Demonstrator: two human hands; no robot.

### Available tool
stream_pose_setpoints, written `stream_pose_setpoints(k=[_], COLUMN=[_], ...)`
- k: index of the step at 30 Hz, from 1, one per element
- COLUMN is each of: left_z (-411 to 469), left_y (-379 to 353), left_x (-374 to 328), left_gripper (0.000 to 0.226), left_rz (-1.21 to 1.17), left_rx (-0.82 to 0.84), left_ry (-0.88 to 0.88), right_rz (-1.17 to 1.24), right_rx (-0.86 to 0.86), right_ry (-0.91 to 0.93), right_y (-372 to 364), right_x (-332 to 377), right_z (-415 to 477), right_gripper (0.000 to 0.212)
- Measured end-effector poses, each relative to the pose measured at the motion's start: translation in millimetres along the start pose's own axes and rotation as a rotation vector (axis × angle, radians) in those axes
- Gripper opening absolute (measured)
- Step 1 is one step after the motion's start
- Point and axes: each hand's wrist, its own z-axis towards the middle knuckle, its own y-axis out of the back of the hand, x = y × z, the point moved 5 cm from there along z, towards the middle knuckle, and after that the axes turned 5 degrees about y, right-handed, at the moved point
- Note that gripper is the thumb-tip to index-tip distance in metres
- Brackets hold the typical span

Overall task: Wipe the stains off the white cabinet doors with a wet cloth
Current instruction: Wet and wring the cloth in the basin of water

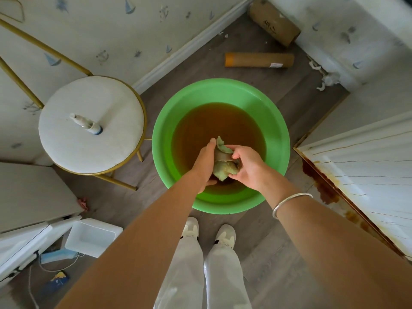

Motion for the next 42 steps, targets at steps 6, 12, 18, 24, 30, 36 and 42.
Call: stream_pose_setpoints(k=[6, 12, 18, 24, 30, 36, 42], left_z=[4.2, -4.8, -8.5, -10.2, -13.0, -15.6, -22.3], left_y=[16.8, 13.7, 17.2, 16.5, 12.3, 5.6, -6.6], left_x=[-4.9, -10.2, -11.9, -17.6, -22.1, -27.9, -25.2], left_gripper=[0.049, 0.034, 0.063, 0.052, 0.048, 0.040, 0.047], left_rz=[-0.034, -0.039, 0.064, 0.102, 0.135, 0.148, 0.166], left_rx=[-0.190, -0.031, -0.100, -0.152, -0.211, -0.231, -0.040], left_ry=[-0.118, -0.101, -0.100, -0.157, -0.196, -0.245, -0.235], right_rz=[-0.545, -0.721, -0.725, -0.718, -0.726, -0.517, -0.347], right_rx=[-0.121, -0.190, -0.138, -0.135, -0.185, -0.188, -0.153], right_ry=[0.406, 0.613, 0.686, 0.513, 0.426, 0.224, 0.105], right_y=[-21.0, -41.6, -44.1, -41.2, -35.6, -26.5, -13.0], right_x=[5.8, -4.9, -2.7, -1.1, 2.1, -3.4, -4.9], right_z=[1.7, -3.3, -6.0, -4.8, 6.0, 13.1, 5.6], right_gripper=[0.022, 0.039, 0.028, 0.032, 0.046, 0.043, 0.048])
